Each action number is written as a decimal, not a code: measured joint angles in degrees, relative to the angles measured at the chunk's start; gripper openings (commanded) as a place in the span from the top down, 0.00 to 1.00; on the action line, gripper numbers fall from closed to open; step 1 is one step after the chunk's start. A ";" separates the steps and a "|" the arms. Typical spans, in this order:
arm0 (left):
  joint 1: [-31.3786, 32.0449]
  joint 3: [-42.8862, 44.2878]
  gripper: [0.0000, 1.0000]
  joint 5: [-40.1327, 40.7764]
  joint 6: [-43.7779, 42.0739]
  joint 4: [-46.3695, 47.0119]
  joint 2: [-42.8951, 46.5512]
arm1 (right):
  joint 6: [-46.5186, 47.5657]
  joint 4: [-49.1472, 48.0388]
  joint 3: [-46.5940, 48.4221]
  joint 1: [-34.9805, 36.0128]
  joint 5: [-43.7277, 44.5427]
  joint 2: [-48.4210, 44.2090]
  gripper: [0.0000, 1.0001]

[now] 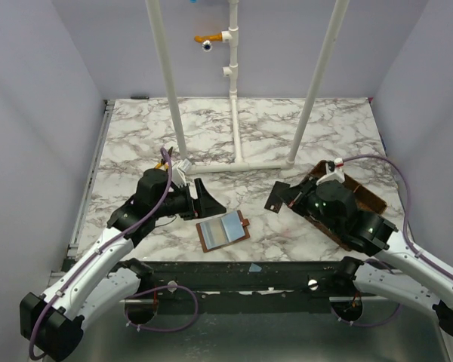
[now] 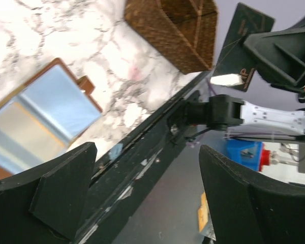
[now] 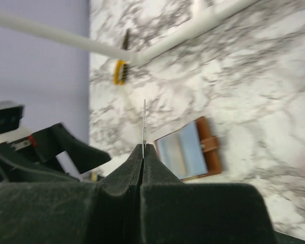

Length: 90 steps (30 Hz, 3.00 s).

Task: Take the credit cards out of the card holder
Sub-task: Place the credit card in the storage box, then remove the credit card from the card holder.

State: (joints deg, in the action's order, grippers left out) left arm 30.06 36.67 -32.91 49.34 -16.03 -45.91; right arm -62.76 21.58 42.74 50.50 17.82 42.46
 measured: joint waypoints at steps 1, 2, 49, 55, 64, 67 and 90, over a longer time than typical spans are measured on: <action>0.00 0.22 0.15 0.76 -1.03 -1.46 -0.17 | 0.02 2.86 0.70 0.00 2.21 -0.07 0.99; 0.00 0.42 0.15 1.22 -1.66 -2.32 -0.33 | 0.02 5.62 1.29 0.00 4.22 -0.13 0.99; 0.17 9.51 0.15 1.81 -14.84 -10.25 -12.24 | 17.42 37.77 13.49 -56.41 15.06 22.34 0.99; 0.33 9.49 0.15 1.77 -14.36 -9.49 -12.72 | 19.45 36.61 13.40 -57.37 12.90 25.66 0.99; 0.33 9.31 0.15 1.57 -13.99 -8.81 -13.16 | 20.22 34.71 12.98 -57.75 11.39 27.93 0.96; 0.33 9.31 0.15 1.51 -13.99 -8.81 -13.16 | 20.13 34.75 12.90 -57.75 11.39 28.98 0.80; 0.33 8.68 0.15 1.42 -13.92 -8.52 -13.16 | 23.69 34.71 14.64 -57.86 3.32 22.45 0.00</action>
State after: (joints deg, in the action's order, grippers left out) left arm 30.39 45.34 -31.48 35.42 -24.56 -59.07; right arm -39.07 56.29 57.39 -7.35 21.15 64.90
